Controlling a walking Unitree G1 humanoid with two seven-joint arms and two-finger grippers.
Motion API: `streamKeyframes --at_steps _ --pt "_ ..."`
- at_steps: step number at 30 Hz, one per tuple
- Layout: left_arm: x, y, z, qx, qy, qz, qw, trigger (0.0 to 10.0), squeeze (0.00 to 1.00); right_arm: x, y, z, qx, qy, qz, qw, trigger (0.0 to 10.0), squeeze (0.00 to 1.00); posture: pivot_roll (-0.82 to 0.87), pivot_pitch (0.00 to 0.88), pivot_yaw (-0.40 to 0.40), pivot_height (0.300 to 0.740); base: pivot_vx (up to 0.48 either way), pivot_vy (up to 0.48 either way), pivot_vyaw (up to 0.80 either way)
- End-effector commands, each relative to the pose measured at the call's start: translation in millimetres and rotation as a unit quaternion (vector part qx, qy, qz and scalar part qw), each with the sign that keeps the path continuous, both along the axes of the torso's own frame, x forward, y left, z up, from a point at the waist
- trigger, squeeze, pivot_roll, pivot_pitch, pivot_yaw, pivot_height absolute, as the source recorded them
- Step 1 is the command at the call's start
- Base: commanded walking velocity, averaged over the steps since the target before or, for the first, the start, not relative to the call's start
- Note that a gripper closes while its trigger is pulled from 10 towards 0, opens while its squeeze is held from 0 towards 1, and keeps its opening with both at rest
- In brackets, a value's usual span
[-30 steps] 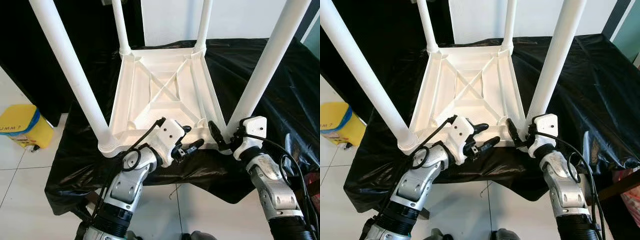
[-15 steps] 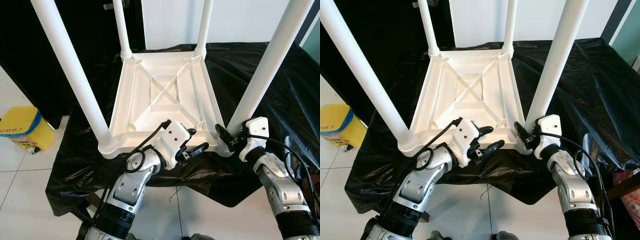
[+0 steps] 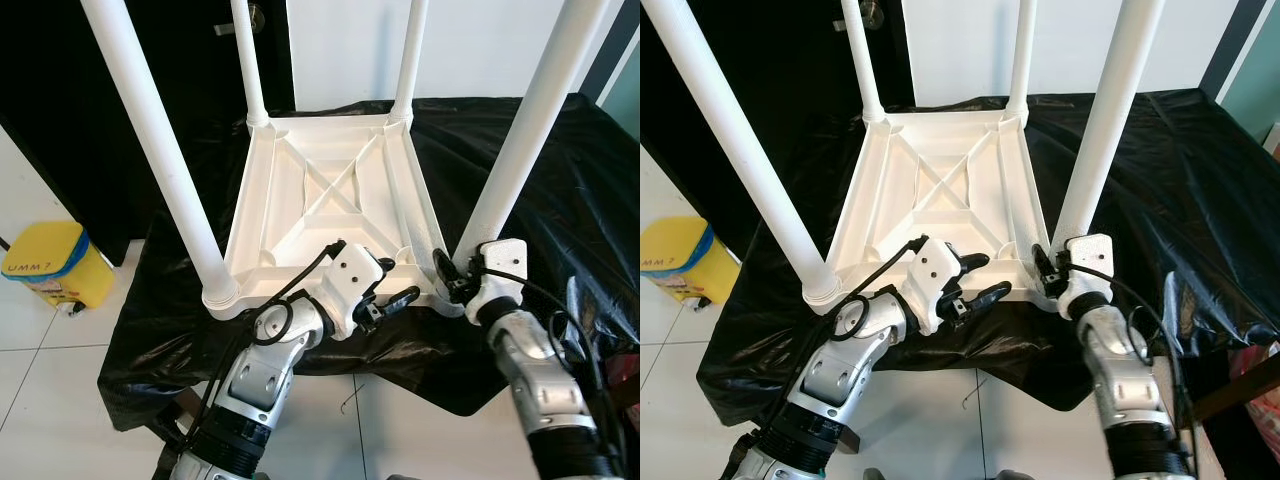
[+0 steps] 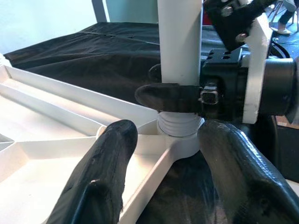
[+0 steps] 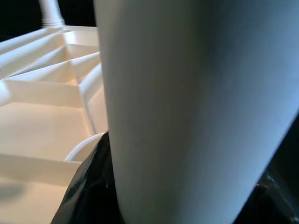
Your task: Building children table
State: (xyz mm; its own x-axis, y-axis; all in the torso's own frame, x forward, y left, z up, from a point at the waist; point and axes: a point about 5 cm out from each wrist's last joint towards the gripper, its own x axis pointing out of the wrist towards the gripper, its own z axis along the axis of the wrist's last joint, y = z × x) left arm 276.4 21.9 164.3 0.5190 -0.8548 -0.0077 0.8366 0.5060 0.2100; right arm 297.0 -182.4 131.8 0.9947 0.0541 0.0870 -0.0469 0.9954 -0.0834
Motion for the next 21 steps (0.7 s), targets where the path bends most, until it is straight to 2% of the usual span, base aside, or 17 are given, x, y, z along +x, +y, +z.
streamKeyframes --at_steps 1,5,7,8,10,12,21 --pt "-0.3 1.3 -4 -0.001 0.005 0.015 1.000 10.0 0.00 -5.2 -1.5 -15 -0.001 0.033 -0.036 0.999 10.0 0.00 -0.21 0.031 0.013 0.740 0.000 0.000 0.00" --pt "-0.3 2.0 -5 0.000 0.007 0.015 1.000 10.0 0.00 -9.4 -0.9 -16 0.003 0.028 -0.102 0.994 10.0 0.00 -0.21 0.035 0.013 0.740 0.000 0.000 0.00" --pt "-0.3 2.0 -5 0.000 0.007 0.015 1.000 10.0 0.00 -9.4 -0.9 -16 0.003 0.028 -0.102 0.994 10.0 0.00 -0.21 0.035 0.013 0.740 0.000 0.000 0.00" --pt "-0.3 2.1 -5 0.000 0.007 0.015 1.000 10.0 0.00 -11.5 -0.4 -18 0.011 0.029 -0.133 0.991 10.0 0.00 -0.21 0.036 0.013 0.740 0.000 0.000 0.00" --pt "-0.3 2.1 -5 0.000 0.007 0.015 1.000 10.0 0.00 -11.5 -0.4 -18 0.011 0.029 -0.133 0.991 10.0 0.00 -0.21 0.036 0.013 0.740 0.000 0.000 0.00" --pt "-2.2 1.3 -6 -0.002 0.010 0.015 1.000 10.0 0.00 -17.6 3.2 -21 0.037 0.034 -0.206 0.977 10.0 0.00 -0.21 0.041 0.013 0.740 0.000 0.000 0.00" --pt "-3.9 -0.8 -7 -0.004 0.015 0.012 1.000 10.0 0.00 -19.8 5.8 -15 0.040 0.020 -0.236 0.971 10.0 0.00 -0.22 0.045 0.012 0.740 0.000 0.000 0.00"
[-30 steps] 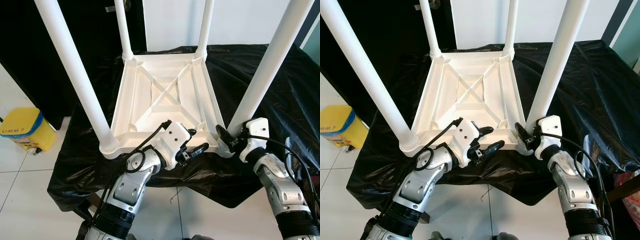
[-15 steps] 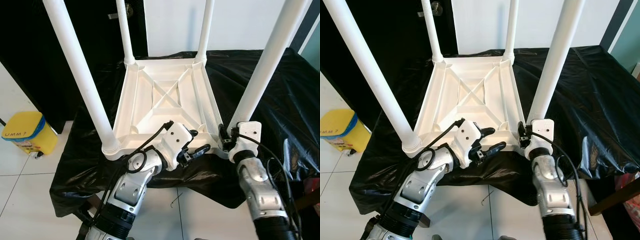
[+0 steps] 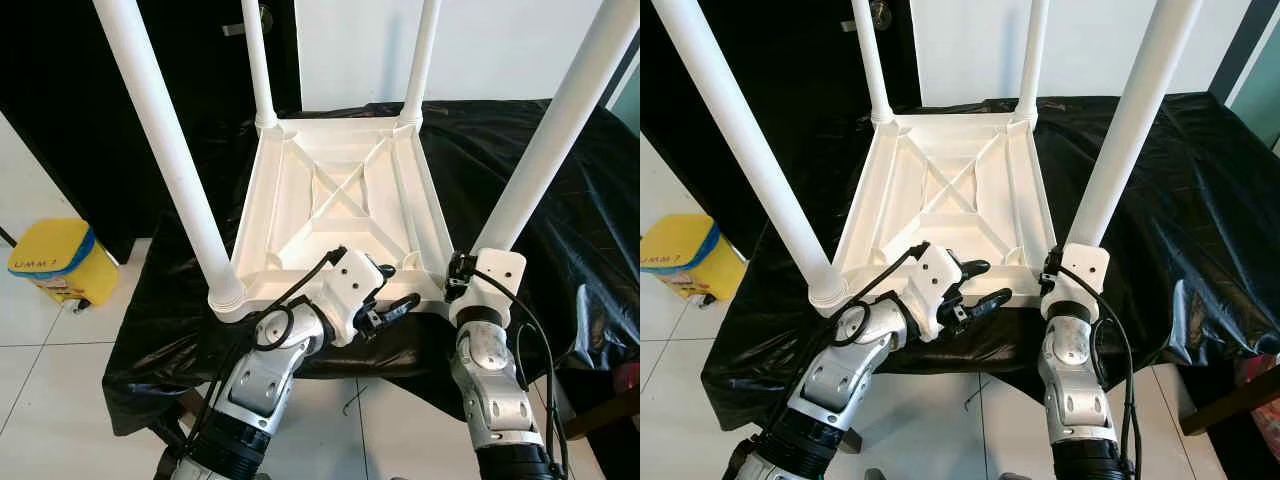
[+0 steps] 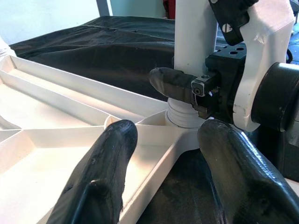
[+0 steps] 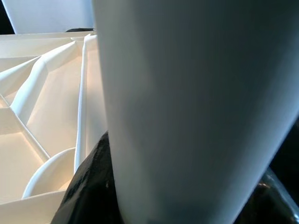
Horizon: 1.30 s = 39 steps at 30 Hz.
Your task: Building children table
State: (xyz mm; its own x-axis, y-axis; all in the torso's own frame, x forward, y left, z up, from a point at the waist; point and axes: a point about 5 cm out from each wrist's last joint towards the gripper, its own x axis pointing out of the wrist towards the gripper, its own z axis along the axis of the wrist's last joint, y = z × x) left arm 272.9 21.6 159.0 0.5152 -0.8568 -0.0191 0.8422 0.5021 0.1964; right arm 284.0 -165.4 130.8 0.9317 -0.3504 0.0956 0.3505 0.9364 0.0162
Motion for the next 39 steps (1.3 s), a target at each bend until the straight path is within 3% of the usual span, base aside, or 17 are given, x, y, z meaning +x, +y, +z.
streamKeyframes --at_steps 1,5,6,7,8,13,18,22,23,26,30,32,35,37,38,39 --pt "-0.1 -0.7 -2 -0.005 0.006 0.014 1.000 10.0 0.00 -6.8 -10.7 -12 -0.003 0.031 -0.037 0.999 10.0 0.00 -0.22 0.044 0.012 0.740 0.000 0.000 0.00" --pt "0.8 -0.6 -1 -0.006 0.005 0.015 1.000 10.0 0.00 -5.7 -8.9 -8 -0.006 0.019 -0.032 0.999 10.0 0.00 -0.22 0.043 0.010 0.740 0.000 0.000 0.00" --pt "1.1 -0.6 -1 -0.006 0.005 0.015 1.000 10.0 0.00 -5.1 -8.8 -6 -0.009 0.013 -0.029 0.999 10.0 0.58 -0.22 0.043 0.010 0.740 0.000 0.000 0.00" --pt "1.1 -0.6 -1 -0.006 0.005 0.015 1.000 10.0 0.00 -5.1 -8.8 -6 -0.009 0.013 -0.029 0.999 10.0 0.58 -0.22 0.043 0.010 0.740 0.000 0.000 0.00" --pt "1.1 -0.6 -1 -0.006 0.005 0.015 1.000 10.0 0.00 -4.9 -9.7 -3 -0.010 0.005 -0.028 1.000 10.0 1.00 -0.22 0.044 0.009 0.740 0.000 0.000 0.00" --pt "1.5 1.0 0 -0.005 0.002 0.019 1.000 10.0 0.00 -8.9 -14.5 13 -0.019 -0.039 0.031 0.999 10.0 1.00 -0.21 0.045 0.002 0.740 0.000 0.000 0.00" --pt "2.2 1.9 0 -0.005 0.002 0.022 1.000 10.0 0.00 -11.5 -18.0 15 -0.019 -0.042 0.070 0.996 10.0 1.00 -0.21 0.046 0.002 0.740 0.000 0.000 0.00" --pt "3.1 2.3 1 -0.006 0.001 0.024 1.000 10.0 0.00 -13.5 -24.9 17 -0.027 -0.033 0.178 0.983 10.0 1.00 -0.22 0.056 0.010 0.740 0.000 0.000 0.00" --pt "3.3 2.6 1 -0.006 0.001 0.024 1.000 10.0 0.00 -12.7 -26.6 18 -0.036 -0.028 0.208 0.977 10.0 0.00 -0.22 0.059 0.013 0.740 0.000 0.000 0.00" --pt "4.0 2.8 2 -0.006 0.001 0.023 1.000 10.0 0.00 -8.9 -29.4 18 -0.050 -0.013 0.257 0.965 10.0 0.00 -0.23 0.065 0.015 0.740 0.000 0.000 0.00" --pt "4.2 2.8 2 -0.006 0.001 0.023 1.000 10.0 0.00 -7.5 -30.2 17 -0.056 -0.007 0.270 0.961 10.0 0.00 -0.23 0.065 0.015 0.740 0.000 0.000 0.00" --pt "5.2 2.5 3 -0.007 0.000 0.024 1.000 10.0 0.00 -0.7 -31.5 15 -0.069 0.013 0.304 0.950 10.0 0.00 -0.23 0.070 0.021 0.740 0.000 0.000 0.00" --pt "5.2 2.5 3 -0.007 0.000 0.024 1.000 10.0 0.00 -0.7 -31.5 15 -0.069 0.013 0.304 0.950 10.0 0.00 -0.23 0.070 0.021 0.740 0.000 0.000 0.00" --pt "5.7 2.2 4 -0.008 0.000 0.024 1.000 10.0 0.00 2.6 -30.5 13 -0.073 0.024 0.324 0.943 10.0 0.00 -0.22 0.071 0.020 0.740 0.000 0.000 0.00" --pt "6.6 2.7 4 -0.009 -0.001 0.026 1.000 10.0 0.00 5.8 -28.8 9 -0.079 0.037 0.343 0.935 2.9 0.00 -0.22 0.073 0.020 0.740 0.000 0.000 0.00" --pt "6.6 2.7 4 -0.009 -0.001 0.026 1.000 10.0 0.00 5.8 -28.8 9 -0.079 0.037 0.343 0.935 2.9 0.00 -0.22 0.073 0.020 0.740 0.000 0.000 0.00"
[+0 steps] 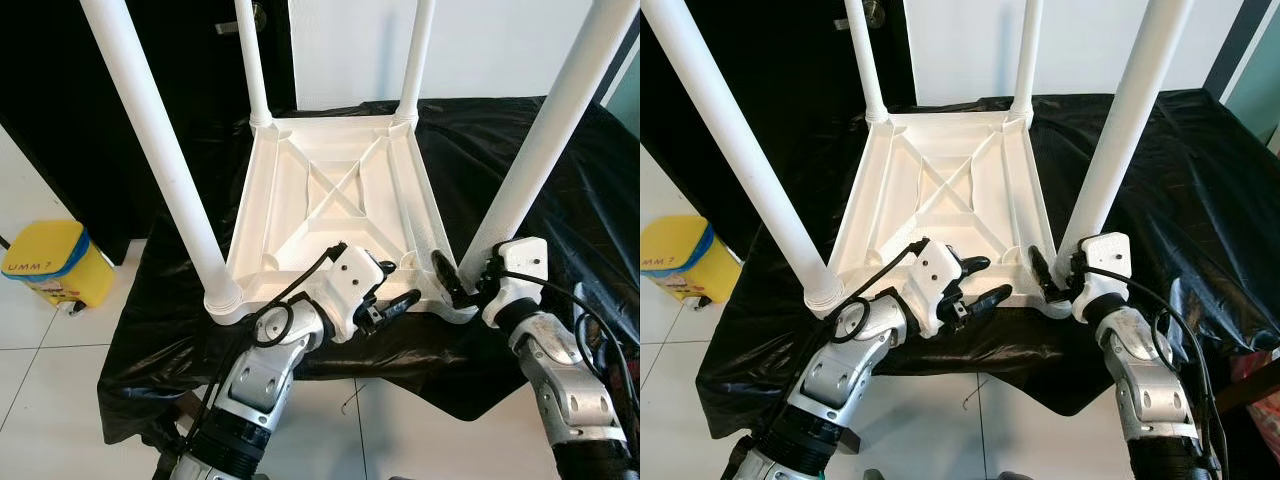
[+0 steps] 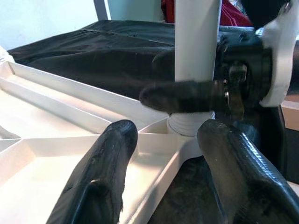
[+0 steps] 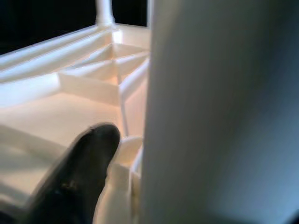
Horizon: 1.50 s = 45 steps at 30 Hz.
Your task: Building children table
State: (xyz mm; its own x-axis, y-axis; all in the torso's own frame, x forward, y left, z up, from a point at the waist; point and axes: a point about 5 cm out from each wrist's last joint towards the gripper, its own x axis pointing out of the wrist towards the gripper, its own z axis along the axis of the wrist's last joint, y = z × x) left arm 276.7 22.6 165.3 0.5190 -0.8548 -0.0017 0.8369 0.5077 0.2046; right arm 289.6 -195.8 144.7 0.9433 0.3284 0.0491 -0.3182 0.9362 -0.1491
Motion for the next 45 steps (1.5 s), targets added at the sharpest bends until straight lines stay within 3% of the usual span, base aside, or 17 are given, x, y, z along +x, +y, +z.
streamKeyframes --at_steps 1,13,14,15,25,27,31,34,38,40,41,45 --pt "3.3 2.4 -1 -0.005 0.006 0.026 1.000 10.0 0.00 2.2 3.1 -8 -0.005 0.023 0.023 0.999 0.0 0.00 -0.21 0.076 0.021 0.740 0.000 0.000 0.00" --pt "2.7 4.3 -1 -0.005 0.006 0.030 1.000 10.0 0.00 5.8 1.7 -15 -0.016 0.041 0.040 0.998 0.0 0.00 -0.20 0.078 0.016 0.740 0.000 0.000 0.00" --pt "2.5 4.5 -1 -0.004 0.006 0.031 0.999 10.0 0.00 6.1 0.7 -16 -0.016 0.043 0.037 0.998 6.2 0.00 -0.20 0.078 0.016 0.740 0.000 0.000 0.00" --pt "2.0 4.7 -1 -0.005 0.007 0.031 0.999 10.0 0.00 7.2 -0.8 -16 -0.016 0.043 0.013 0.999 10.0 0.00 -0.20 0.078 0.016 0.740 0.000 0.000 0.00" --pt "0.4 4.6 -3 -0.004 0.010 0.029 1.000 10.0 0.00 10.8 -3.1 -19 -0.001 0.043 -0.082 0.996 10.0 0.00 -0.20 0.073 0.018 0.740 0.000 0.000 0.00" --pt "0.3 4.1 -4 -0.003 0.010 0.027 1.000 10.0 0.00 8.5 -0.9 -23 0.028 0.052 -0.153 0.986 10.0 0.00 -0.20 0.069 0.019 0.740 0.000 0.000 0.00" --pt "-0.2 3.8 -4 -0.003 0.011 0.026 1.000 10.0 0.00 3.5 3.4 -26 0.044 0.048 -0.208 0.976 10.0 0.00 -0.20 0.064 0.018 0.740 0.000 0.000 0.00" --pt "-1.2 3.8 -4 -0.002 0.012 0.025 1.000 10.0 0.00 -3.8 7.8 -30 0.058 0.048 -0.273 0.959 10.0 0.00 -0.20 0.059 0.017 0.740 0.000 0.000 0.00" --pt "-1.8 3.2 -5 -0.002 0.013 0.024 1.000 10.0 0.00 -8.6 9.1 -32 0.060 0.046 -0.320 0.944 10.0 0.00 -0.20 0.057 0.014 0.740 0.000 0.000 0.00" --pt "-1.8 3.2 -5 -0.002 0.013 0.024 1.000 10.0 0.00 -8.6 9.1 -32 0.060 0.046 -0.320 0.944 10.0 0.00 -0.20 0.057 0.014 0.740 0.000 0.000 0.00" --pt "-2.2 2.2 -5 -0.004 0.014 0.024 1.000 10.0 0.00 -12.3 16.0 -32 0.067 0.044 -0.346 0.935 10.0 0.00 -0.20 0.053 0.012 0.740 0.000 0.000 0.00" --pt "-2.3 1.5 -5 -0.005 0.014 0.024 1.000 10.0 0.00 -13.2 22.7 -29 0.070 0.041 -0.349 0.934 10.0 0.00 -0.20 0.054 0.014 0.740 0.000 0.000 0.00"
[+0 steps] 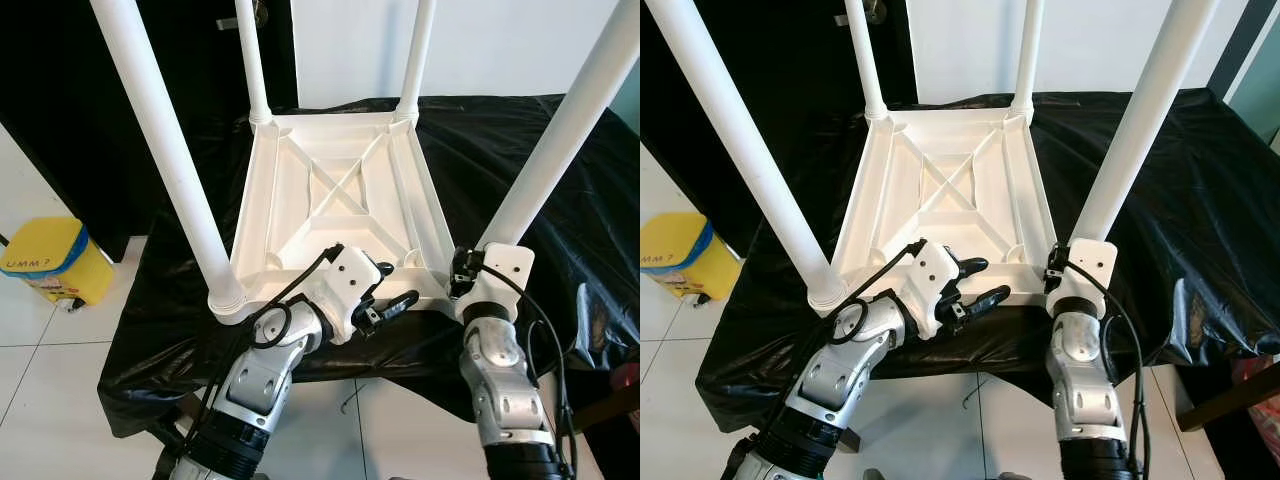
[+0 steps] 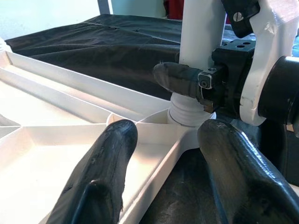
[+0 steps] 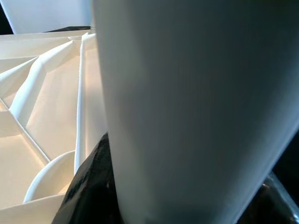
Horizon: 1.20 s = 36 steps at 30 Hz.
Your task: Building children table
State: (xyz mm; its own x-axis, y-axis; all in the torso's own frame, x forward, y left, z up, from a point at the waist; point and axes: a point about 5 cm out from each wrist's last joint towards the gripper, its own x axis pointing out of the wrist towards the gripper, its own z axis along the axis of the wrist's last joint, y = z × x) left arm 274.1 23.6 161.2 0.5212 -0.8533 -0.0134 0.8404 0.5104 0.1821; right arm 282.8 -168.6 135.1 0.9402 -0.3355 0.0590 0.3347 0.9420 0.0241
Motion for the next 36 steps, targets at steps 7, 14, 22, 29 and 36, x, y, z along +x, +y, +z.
streamKeyframes --at_steps 7,14,22,29,36 --pt "-0.3 -0.5 -1 -0.004 0.002 0.020 1.000 10.0 0.00 -7.1 -4.6 -18 -0.001 0.048 -0.029 0.998 10.0 0.00 -0.20 0.050 0.016 0.740 0.000 0.000 0.00" --pt "-1.1 -0.9 -2 -0.003 0.003 0.018 1.000 10.0 0.00 -8.0 -1.7 -13 -0.007 0.036 -0.023 0.999 10.0 0.44 -0.20 0.048 0.015 0.740 0.000 0.000 0.00" --pt "-1.5 -0.5 -2 -0.004 0.003 0.021 1.000 10.0 0.00 -10.5 -5.4 -2 -0.009 -0.006 0.033 0.999 10.0 1.00 -0.19 0.045 0.012 0.740 0.000 0.000 0.00" --pt "-1.2 0.0 -2 -0.004 0.003 0.022 1.000 10.0 0.00 -11.4 -12.7 0 -0.004 -0.017 0.098 0.995 10.0 1.00 -0.19 0.040 0.016 0.740 0.000 0.000 0.00" --pt "1.8 0.8 -1 -0.004 0.000 0.024 1.000 10.0 0.00 -3.1 -24.1 6 -0.018 -0.016 0.223 0.975 10.0 0.00 -0.19 0.023 0.022 0.740 0.000 0.000 0.00"
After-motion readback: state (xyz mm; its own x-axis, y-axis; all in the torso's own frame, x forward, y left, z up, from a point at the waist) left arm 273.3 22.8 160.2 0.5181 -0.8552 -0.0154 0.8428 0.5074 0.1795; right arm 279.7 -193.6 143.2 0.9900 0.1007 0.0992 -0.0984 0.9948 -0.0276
